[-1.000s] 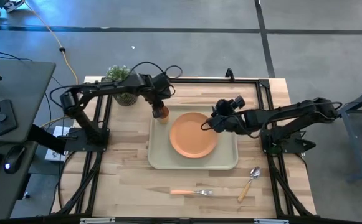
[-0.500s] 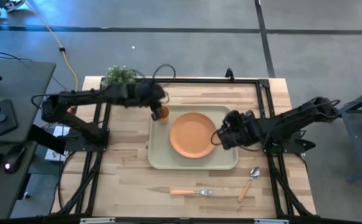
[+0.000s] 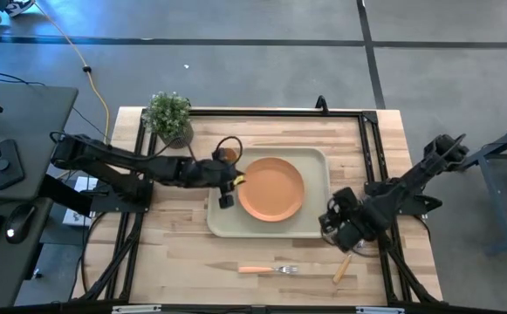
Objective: Pick and place plate/cup/fork/spoon on tray
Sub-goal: Put the orange spoon on the light brown tray to the right of the orange plate
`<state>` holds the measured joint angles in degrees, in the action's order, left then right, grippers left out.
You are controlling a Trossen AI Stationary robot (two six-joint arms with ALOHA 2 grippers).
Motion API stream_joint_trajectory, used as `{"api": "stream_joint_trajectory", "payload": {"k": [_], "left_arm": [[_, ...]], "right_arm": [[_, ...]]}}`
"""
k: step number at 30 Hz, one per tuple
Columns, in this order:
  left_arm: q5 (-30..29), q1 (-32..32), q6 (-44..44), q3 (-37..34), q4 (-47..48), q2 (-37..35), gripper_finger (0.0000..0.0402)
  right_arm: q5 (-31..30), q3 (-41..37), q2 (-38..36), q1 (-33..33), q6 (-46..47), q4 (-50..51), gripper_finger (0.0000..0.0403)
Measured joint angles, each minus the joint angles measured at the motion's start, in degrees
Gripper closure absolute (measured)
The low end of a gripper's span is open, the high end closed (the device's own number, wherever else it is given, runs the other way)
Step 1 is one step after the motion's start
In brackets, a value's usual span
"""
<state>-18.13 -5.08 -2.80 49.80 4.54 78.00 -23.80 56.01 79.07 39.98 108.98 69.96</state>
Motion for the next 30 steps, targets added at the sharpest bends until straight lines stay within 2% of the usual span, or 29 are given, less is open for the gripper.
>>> {"api": "stream_joint_trajectory", "payload": {"k": [2,5,7,12,17,26,30], "left_arm": [[-0.05,-0.56,1.41,-0.06,-4.2,0.0,0.0307],[-0.15,-0.9,2.32,-0.06,-9.53,0.0,0.0307],[-0.15,-0.98,1.7,0.28,-10.49,-0.02,0.0307],[-0.2,-0.96,3.28,0.31,-10.26,-0.02,0.0307],[-0.42,-0.98,1.98,0.31,-8.64,-0.02,0.0307],[-0.52,-0.98,1.52,0.31,-4.94,-0.02,0.0307],[-0.59,-0.94,1.81,0.31,-5.18,-0.02,0.0307]], "right_arm": [[3.12,0.0,0.92,2.37,7.21,1.97,0.0209],[11.99,0.0,1.89,4.76,13.29,2.72,0.0209],[17.95,0.0,2.59,5.64,17.76,1.51,0.0209],[27.69,0.0,3.5,5.57,25.97,-1.83,0.0218],[28.1,-1.58,3.68,6.28,29.25,-10.34,0.0244],[28.77,-12.93,6.81,8.99,31.12,-33.23,0.0289],[32.62,-14.36,6.69,8.89,31.59,-35.47,0.0293]]}}
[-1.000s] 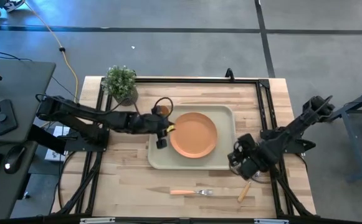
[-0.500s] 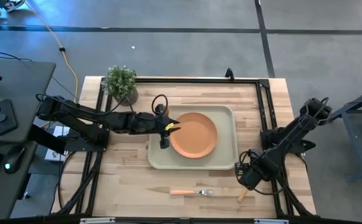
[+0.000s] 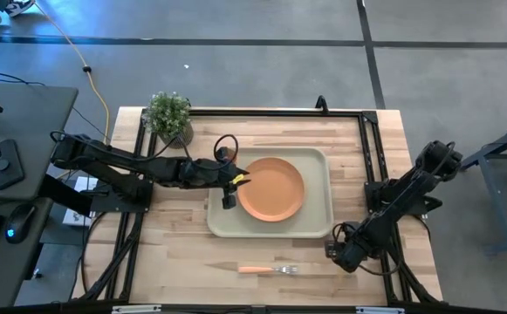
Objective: Pick and place plate/cup/fork/spoon on tray
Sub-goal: Put the orange spoon on the light brown tray to the right of the orange plate
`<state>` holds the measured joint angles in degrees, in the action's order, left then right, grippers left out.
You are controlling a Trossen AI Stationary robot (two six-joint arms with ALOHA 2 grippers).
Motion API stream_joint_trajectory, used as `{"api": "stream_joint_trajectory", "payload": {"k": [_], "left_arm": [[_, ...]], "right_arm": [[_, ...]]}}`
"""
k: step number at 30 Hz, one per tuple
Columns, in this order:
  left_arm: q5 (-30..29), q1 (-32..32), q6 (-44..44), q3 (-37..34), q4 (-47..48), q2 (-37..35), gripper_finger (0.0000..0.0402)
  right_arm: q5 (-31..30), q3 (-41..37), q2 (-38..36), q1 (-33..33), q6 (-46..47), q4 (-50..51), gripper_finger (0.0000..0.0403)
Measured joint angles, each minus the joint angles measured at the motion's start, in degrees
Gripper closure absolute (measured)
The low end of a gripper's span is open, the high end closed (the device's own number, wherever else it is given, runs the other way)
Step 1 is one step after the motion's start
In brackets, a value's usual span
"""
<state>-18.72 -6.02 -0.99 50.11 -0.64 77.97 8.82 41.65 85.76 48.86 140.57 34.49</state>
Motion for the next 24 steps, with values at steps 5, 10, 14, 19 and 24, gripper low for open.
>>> {"api": "stream_joint_trajectory", "payload": {"k": [5,10,14,19,24], "left_arm": [[-0.2,0.0,0.6,0.0,-0.57,0.0,0.0307],[-0.2,0.0,0.58,0.0,-0.52,0.0,0.0307],[-0.2,-0.02,0.58,0.0,-0.27,0.0,0.0307],[-0.17,-0.02,0.58,0.0,0.46,0.0,0.0307],[-0.17,-0.04,-0.23,0.0,1.03,0.0,0.0307]], "right_arm": [[3.43,0.64,0.07,0.11,-0.76,1.29,0.0293],[3.65,0.61,0.24,1.1,-2.91,4.51,0.0293],[3.77,0.59,0.24,2.62,-2.01,8.16,0.0293],[1.61,0.59,0.24,3.32,-1.58,7.27,0.0293],[1.87,0.59,1.27,3.31,-1.5,7.1,0.0293]]}}
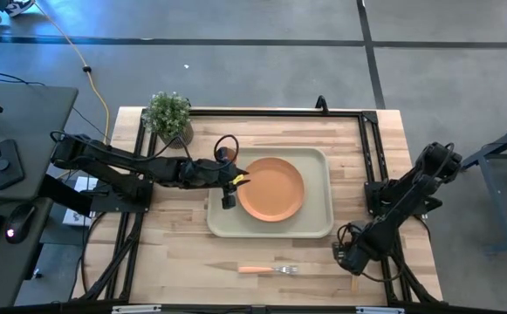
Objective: Pick and place plate/cup/fork/spoon on tray
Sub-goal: Put the orange spoon on the light brown tray to the right of the orange plate
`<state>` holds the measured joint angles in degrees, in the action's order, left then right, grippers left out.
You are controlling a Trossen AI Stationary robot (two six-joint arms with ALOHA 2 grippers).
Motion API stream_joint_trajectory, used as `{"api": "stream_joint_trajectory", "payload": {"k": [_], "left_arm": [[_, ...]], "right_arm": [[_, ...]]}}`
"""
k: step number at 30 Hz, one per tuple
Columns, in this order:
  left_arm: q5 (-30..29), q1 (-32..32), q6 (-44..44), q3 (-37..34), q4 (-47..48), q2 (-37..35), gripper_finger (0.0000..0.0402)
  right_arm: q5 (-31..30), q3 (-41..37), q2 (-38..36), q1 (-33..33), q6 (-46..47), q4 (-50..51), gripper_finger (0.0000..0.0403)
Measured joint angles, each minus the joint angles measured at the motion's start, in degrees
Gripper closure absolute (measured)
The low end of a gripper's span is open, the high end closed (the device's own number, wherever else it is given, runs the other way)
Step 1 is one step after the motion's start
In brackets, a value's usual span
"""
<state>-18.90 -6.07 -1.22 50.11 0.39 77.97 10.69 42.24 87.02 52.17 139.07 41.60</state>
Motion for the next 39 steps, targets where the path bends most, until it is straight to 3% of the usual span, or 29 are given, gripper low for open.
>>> {"api": "stream_joint_trajectory", "payload": {"k": [8,16,20,24,30,39], "left_arm": [[-0.03,0.02,-0.02,0.0,0.06,0.0,0.0307],[-5.46,0.44,0.81,0.0,-0.62,0.0,0.0307],[-5.51,0.42,0.83,0.0,-0.62,0.0,0.0307],[-5.69,0.42,0.88,0.0,-0.61,0.0,0.0307],[-5.75,0.42,1.0,0.0,-0.36,0.0,0.0307],[-5.73,0.42,0.84,0.0,0.48,0.0,0.0307]], "right_arm": [[-0.69,0.32,4.11,0.26,-1.35,-2.01,0.0302],[-1.66,0.13,3.15,-0.41,-2.58,-2.96,0.0393],[-2.12,0.11,3.13,-0.36,-3.04,-2.95,0.038],[-3.0,0.02,1.74,-0.32,-3.9,-2.6,0.0393],[-12.02,-0.17,-2.38,-0.43,-4.02,-1.74,0.0396],[-15.42,-0.15,-5.19,-0.38,-4.59,-0.36,0.0402]]}}
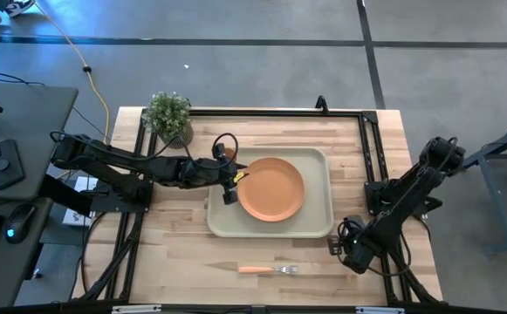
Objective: Pick and place plate/cup/fork/spoon on tray
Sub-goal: Put the orange spoon on the light brown tray to the right of the orange plate
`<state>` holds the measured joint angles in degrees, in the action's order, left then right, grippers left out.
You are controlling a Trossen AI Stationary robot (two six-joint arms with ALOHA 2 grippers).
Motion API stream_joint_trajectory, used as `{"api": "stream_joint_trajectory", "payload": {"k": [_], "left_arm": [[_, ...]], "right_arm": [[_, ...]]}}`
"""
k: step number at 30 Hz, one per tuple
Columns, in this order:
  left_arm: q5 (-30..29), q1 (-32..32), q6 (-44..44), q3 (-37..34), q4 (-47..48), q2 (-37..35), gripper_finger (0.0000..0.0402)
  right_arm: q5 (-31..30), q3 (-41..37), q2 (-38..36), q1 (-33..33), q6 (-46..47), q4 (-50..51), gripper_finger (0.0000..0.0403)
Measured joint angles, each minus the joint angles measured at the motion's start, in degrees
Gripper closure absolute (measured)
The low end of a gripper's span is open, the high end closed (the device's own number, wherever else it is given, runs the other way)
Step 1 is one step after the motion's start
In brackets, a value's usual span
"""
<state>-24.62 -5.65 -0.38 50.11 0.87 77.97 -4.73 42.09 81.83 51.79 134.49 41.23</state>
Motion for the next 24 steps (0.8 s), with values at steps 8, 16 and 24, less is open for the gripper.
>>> {"api": "stream_joint_trajectory", "payload": {"k": [8,16,24], "left_arm": [[0.02,0.0,-0.48,0.0,0.56,0.0,0.0307],[0.02,0.0,-0.5,0.0,0.59,0.0,0.0307],[0.03,0.0,-0.49,0.0,0.59,0.0,0.0307]], "right_arm": [[0.28,0.07,-0.08,-0.02,-1.02,0.6,0.0402],[6.18,0.15,-0.1,-0.03,-1.0,8.31,0.0402],[4.46,0.19,-2.84,-0.04,0.16,10.5,0.0402]]}}
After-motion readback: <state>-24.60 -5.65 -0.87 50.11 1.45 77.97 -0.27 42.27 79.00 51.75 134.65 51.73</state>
